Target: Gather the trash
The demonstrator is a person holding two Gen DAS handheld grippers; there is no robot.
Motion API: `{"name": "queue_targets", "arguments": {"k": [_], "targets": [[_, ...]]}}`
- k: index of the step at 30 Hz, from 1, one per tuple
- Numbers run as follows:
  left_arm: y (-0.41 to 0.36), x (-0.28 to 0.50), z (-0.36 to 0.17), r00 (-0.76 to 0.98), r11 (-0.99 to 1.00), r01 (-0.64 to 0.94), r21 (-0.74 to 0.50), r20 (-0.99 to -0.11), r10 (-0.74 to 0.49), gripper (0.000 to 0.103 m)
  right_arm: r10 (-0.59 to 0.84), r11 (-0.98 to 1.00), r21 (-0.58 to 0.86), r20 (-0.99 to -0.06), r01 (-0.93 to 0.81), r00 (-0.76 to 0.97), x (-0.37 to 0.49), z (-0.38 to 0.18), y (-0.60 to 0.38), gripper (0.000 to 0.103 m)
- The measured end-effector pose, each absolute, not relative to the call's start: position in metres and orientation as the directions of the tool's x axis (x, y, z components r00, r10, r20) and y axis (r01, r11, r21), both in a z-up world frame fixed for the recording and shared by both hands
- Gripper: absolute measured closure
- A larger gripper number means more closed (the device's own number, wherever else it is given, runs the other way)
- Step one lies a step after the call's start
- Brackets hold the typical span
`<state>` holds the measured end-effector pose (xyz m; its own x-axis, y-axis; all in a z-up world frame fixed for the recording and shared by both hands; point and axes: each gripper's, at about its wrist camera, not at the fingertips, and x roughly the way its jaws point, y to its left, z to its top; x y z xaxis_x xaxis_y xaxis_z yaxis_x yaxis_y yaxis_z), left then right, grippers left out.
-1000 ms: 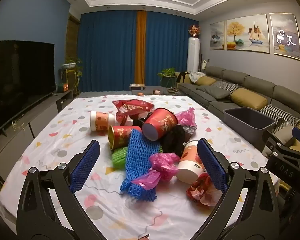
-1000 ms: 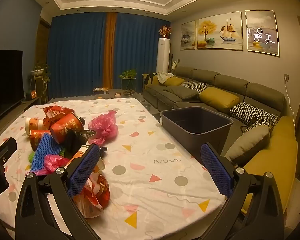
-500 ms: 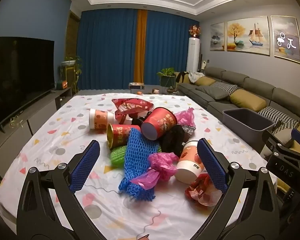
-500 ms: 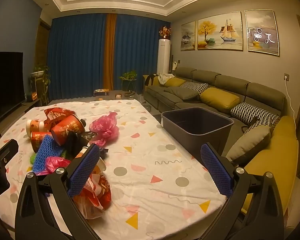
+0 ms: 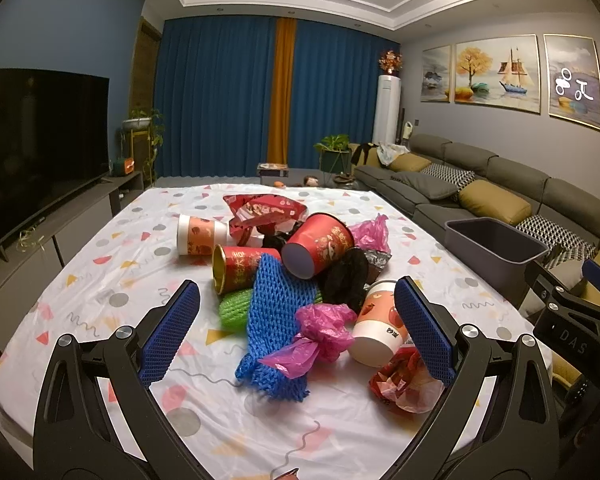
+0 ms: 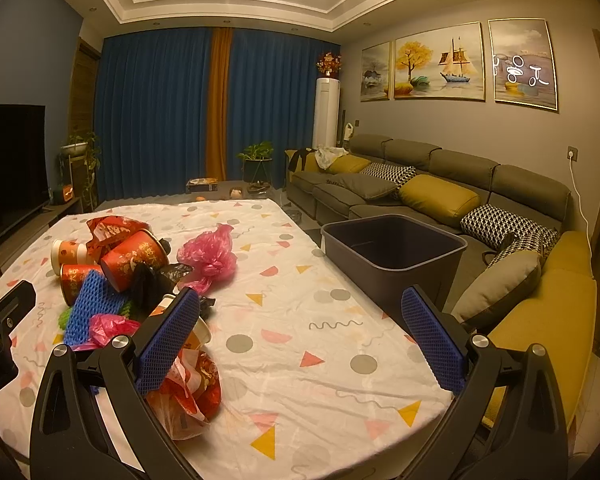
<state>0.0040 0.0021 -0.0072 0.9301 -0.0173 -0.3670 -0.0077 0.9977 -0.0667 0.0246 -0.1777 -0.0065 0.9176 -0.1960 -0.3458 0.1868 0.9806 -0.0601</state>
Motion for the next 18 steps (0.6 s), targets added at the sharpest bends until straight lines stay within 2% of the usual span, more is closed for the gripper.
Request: {"name": "queue_targets", "arguments": {"k": [18], "targets": [[0.0033,0.0048,-0.009,0.93,0.998,-0.009,-0.07,-0.366,-0.018,0.007,-0.192,0.981,-0.052,-0.346,0.185,0.919,0.0251,-0.0061,-0.1784,0.005]]}}
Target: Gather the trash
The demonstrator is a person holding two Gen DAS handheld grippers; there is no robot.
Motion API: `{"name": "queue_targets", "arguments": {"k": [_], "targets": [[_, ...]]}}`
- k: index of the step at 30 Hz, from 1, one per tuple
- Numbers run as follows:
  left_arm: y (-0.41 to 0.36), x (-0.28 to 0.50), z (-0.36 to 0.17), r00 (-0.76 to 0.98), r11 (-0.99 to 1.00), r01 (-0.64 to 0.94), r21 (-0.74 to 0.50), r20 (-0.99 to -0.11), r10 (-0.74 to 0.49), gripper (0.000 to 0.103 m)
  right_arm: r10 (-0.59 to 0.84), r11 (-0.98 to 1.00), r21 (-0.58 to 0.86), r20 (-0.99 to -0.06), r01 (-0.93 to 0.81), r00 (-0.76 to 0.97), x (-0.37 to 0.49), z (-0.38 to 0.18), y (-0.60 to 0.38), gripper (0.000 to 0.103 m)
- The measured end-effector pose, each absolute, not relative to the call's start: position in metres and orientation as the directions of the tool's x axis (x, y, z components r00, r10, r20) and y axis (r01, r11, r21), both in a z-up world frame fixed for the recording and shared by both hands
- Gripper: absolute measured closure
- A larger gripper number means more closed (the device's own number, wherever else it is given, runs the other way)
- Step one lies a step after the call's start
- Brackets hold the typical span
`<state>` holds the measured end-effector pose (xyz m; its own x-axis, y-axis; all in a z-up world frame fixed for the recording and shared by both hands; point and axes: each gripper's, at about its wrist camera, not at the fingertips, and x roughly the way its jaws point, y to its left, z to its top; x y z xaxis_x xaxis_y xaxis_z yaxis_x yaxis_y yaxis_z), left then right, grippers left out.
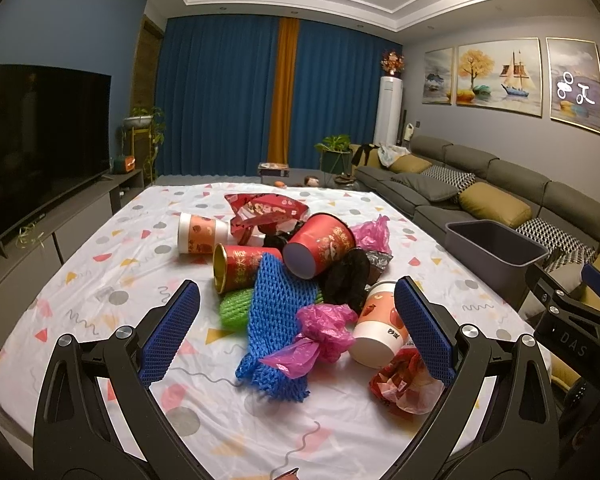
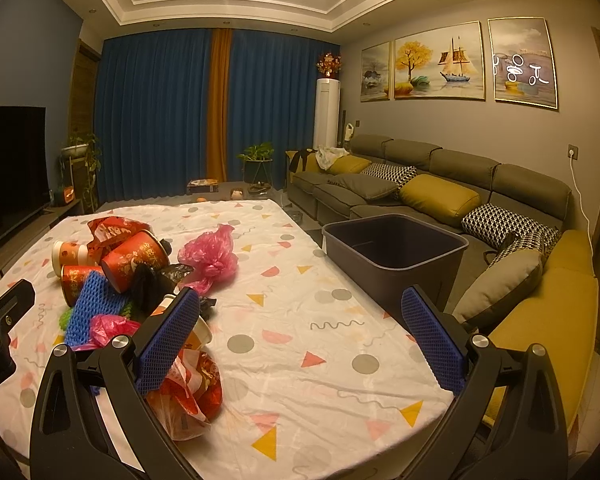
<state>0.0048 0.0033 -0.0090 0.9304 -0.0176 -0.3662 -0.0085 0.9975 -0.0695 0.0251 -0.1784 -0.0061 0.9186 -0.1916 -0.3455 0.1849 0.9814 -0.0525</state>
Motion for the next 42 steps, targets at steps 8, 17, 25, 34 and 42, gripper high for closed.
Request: {"name": "queue_targets", "arguments": {"k": [8,17,25,34,42], "targets": [[0.003,0.005,-0.0106,0.93,0.998,-0.01,-0.07,-0.366,-0.017,0.007,-0.191,0.981,-0.047,-0.342,0.186,0.92,0.024,-0.0076,-0.1796,0.005],[0.0034,0.0051,-0.0116,0.931,0.997,-0.01,-0.074,-0.365,-0.018,0.007,-0.191,0.981,-0.037,-0.34,0.19,0.921,0.0235,-0.009,-0.1809,0.005],[0.0028,0.0052,-0.0121,0.931,0.997,-0.009,-0.075,-0.365,-0.019,0.007,-0.19,0.981,-0.037,-0.339,0.189,0.921,0.023,-0.0085,-0.1811,0.005],[0.0004,0.0047,-0.0112,0.93,0.996,-0.006,-0.086,-0.366,-0.026,0.007,-0.183,0.983,-0.032,-0.333,0.183,0.925,0.0229,-0.0103,-0.1801,0.005],[-0.0001,0.0057,-0.0115,0.93,0.996,-0.005,-0.087,-0.367,-0.027,0.007,-0.178,0.984,-0.03,-0.33,0.178,0.927,0.0233,-0.0123,-0.1791,0.005]]}}
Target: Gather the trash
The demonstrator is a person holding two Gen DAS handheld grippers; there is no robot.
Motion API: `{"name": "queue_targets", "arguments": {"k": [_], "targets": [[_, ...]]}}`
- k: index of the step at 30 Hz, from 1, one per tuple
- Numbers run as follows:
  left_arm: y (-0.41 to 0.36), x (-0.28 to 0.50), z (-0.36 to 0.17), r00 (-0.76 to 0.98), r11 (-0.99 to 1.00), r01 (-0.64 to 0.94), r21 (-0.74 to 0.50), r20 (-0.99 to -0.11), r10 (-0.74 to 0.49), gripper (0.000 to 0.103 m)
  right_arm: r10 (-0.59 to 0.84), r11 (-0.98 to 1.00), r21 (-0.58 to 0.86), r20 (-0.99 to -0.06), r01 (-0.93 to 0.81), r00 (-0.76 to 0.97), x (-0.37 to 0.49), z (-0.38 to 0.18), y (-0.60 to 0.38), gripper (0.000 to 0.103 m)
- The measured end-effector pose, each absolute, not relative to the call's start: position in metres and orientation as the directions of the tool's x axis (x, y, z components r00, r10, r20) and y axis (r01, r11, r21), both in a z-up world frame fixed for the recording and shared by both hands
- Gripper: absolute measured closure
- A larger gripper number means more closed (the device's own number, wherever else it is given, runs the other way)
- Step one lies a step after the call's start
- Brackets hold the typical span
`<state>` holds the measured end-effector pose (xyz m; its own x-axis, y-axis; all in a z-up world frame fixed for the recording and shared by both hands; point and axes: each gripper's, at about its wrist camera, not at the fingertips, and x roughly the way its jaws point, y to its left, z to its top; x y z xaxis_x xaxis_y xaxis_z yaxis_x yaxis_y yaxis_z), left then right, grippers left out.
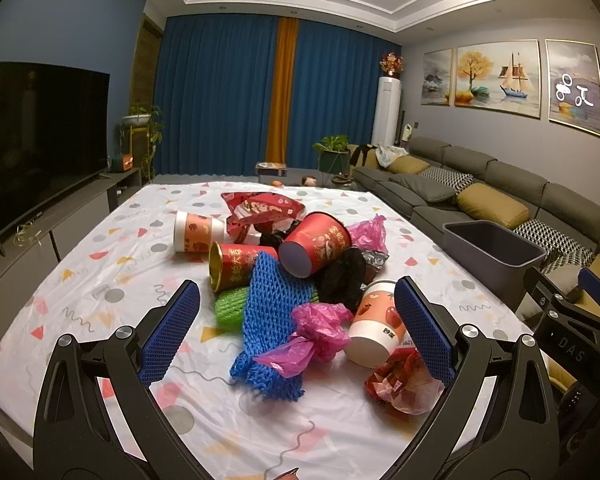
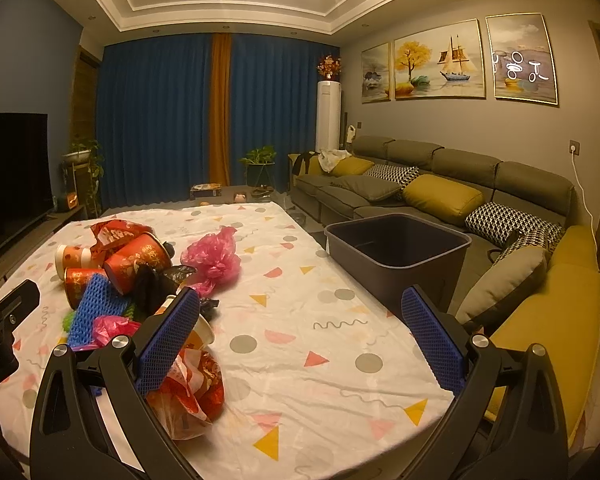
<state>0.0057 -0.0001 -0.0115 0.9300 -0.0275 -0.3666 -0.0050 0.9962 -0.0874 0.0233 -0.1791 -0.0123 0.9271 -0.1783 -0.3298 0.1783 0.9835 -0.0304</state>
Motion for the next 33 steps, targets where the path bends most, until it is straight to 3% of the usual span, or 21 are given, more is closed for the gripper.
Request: {"name": "queue_targets", "arguments": {"k": [33], "targets": [[-0.0088,0.0053,-0.0121,0.93,0.995,0.014,-0.095,-0.364,-0.047,0.007,-0.155,0.987,-0.013,-0.326,0.16,0.933,0.0213,-0.0149,-0.1819,0.005]]}}
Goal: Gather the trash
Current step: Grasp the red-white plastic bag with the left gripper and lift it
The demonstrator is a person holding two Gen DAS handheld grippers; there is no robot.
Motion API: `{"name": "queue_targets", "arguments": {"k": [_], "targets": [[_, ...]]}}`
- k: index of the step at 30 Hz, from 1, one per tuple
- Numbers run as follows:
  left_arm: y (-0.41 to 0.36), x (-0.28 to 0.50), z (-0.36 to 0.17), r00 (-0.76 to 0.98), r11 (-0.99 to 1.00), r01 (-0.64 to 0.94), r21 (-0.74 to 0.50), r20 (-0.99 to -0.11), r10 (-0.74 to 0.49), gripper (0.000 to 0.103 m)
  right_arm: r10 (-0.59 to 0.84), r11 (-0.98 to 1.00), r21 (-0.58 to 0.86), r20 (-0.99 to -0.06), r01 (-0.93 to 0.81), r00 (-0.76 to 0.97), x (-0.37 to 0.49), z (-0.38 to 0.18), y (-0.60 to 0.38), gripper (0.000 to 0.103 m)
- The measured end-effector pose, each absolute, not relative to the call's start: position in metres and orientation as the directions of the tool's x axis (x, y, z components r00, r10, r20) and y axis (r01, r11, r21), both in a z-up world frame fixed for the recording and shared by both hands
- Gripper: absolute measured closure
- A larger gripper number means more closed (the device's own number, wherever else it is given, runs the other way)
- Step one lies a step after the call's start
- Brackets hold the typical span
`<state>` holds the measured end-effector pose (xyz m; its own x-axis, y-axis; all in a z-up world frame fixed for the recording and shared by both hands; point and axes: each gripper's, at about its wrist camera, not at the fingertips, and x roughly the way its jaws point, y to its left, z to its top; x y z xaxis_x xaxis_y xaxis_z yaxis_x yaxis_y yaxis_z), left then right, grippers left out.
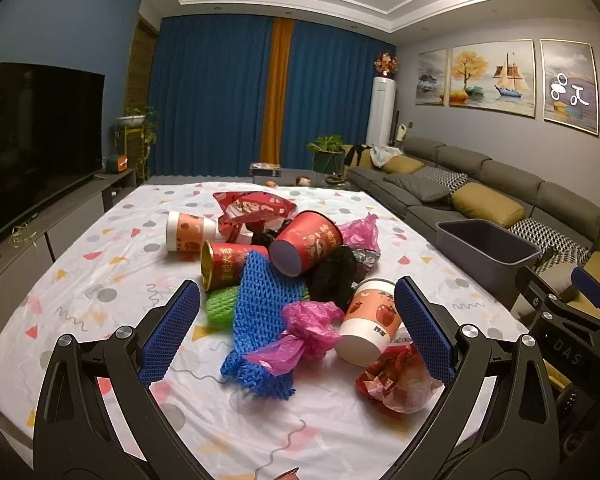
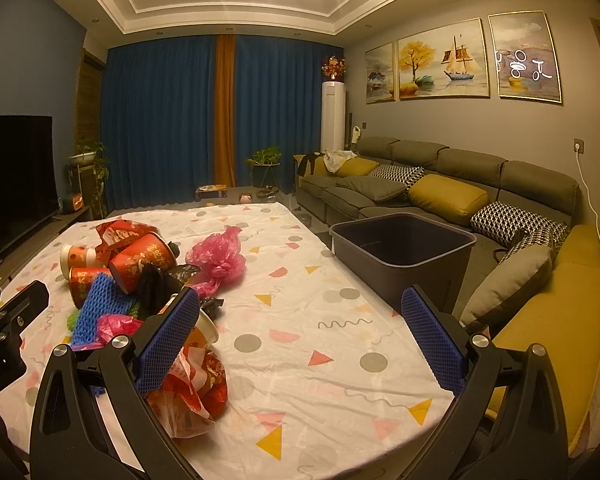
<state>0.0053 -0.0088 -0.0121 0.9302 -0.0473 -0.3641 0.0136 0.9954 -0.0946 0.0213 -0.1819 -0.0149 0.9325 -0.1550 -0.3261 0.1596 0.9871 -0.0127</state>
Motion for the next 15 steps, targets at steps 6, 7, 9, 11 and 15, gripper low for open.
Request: {"name": "queue_targets", "arguments": {"k": [6,7,9,11,15], "targets": [[-0.009,0.004,-0.014,0.93,0.994,0.042,-0.104,-0.361,-0.077,0.007,-0.153,0.987,-0.006,-0.324,0.159,0.934,0.021,-0.016,-0.186,0.005],[-0.011,0.004,-0.015,0.929,0.993,0.05,-0.107,-0.36,-0.086,0.007,-0.154,0.987,-0.004,-0.323,0.162,0.934,0.021,-0.016,-0.186,0.005],[-0.017,0.002,-0.019,0.926,0.991,0.078,-0.113,-0.359,-0.114,0.007,-0.156,0.986,0.0,-0.322,0.165,0.934,0.021,-0.017,-0.189,0.009],[-0.023,0.003,-0.023,0.921,0.987,0.11,-0.116,-0.362,-0.145,0.007,-0.156,0.986,0.004,-0.323,0.166,0.933,0.021,-0.018,-0.191,0.011],[-0.038,0.006,-0.036,0.907,0.981,0.16,-0.113,-0.375,-0.191,0.007,-0.155,0.986,0.014,-0.326,0.168,0.933,0.021,-0.02,-0.196,0.011]]}}
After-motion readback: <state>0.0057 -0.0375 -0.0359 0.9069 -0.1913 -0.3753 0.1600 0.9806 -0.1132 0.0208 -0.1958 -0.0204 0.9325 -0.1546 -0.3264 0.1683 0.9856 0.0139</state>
